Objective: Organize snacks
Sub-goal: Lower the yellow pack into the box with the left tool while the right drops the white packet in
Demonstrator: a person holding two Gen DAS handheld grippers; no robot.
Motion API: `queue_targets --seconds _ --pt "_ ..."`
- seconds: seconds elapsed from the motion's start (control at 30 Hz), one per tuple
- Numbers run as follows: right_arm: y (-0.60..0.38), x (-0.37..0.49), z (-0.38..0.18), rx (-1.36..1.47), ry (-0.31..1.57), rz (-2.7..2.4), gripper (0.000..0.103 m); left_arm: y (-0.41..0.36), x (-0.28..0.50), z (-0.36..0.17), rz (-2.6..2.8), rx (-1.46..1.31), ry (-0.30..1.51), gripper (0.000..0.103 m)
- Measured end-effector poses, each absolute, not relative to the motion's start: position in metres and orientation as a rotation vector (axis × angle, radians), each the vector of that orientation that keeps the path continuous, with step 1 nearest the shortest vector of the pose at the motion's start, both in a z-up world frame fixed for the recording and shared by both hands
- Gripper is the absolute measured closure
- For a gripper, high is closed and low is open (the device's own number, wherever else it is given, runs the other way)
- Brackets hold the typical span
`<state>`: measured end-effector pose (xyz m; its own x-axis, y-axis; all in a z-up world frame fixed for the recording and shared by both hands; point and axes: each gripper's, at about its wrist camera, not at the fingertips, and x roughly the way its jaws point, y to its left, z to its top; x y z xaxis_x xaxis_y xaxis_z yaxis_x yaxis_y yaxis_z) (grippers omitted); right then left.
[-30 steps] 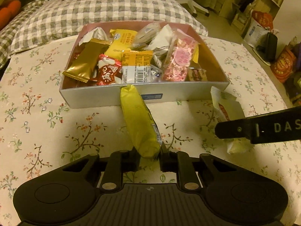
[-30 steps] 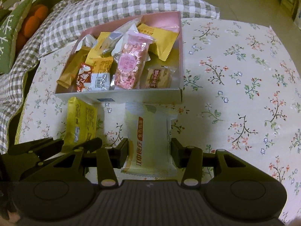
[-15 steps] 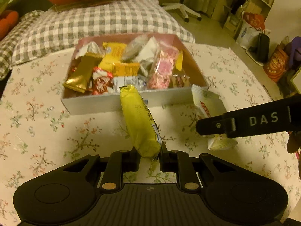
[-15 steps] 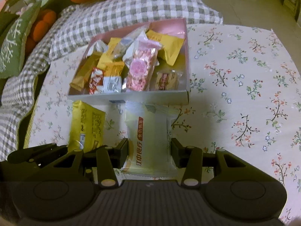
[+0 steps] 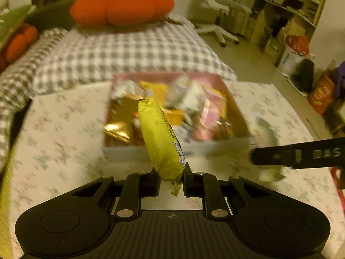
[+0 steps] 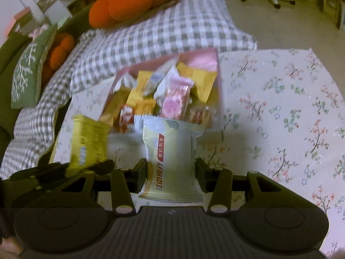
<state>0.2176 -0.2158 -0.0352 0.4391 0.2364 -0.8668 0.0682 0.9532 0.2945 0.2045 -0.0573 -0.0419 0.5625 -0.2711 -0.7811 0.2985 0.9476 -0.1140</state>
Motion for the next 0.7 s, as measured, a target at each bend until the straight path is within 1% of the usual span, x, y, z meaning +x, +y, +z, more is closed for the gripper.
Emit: queue_targets --seconds 0.2,0.43,0.57,0.7 --pt "-0.224 0.229 -0.044 0.351 1.111 0.053 0.059 -0.039 0.227 -0.045 -0.292 -0.009 0.923 0.086" --pt "-0.24 0.245 -0.04 0.442 1.043 0.013 0.059 -0.025 0.253 -0.04 -0.277 -0.036 0.887 0.086" --pt "-0.246 0.261 -0.042 0.47 1.024 0.009 0.059 -0.024 0.266 -0.047 -0.29 -0.032 0.885 0.086" --pt "-0.241 0.272 -0.059 0.46 1.068 0.028 0.059 -0.029 0.276 -0.056 -0.344 -0.045 0.888 0.086"
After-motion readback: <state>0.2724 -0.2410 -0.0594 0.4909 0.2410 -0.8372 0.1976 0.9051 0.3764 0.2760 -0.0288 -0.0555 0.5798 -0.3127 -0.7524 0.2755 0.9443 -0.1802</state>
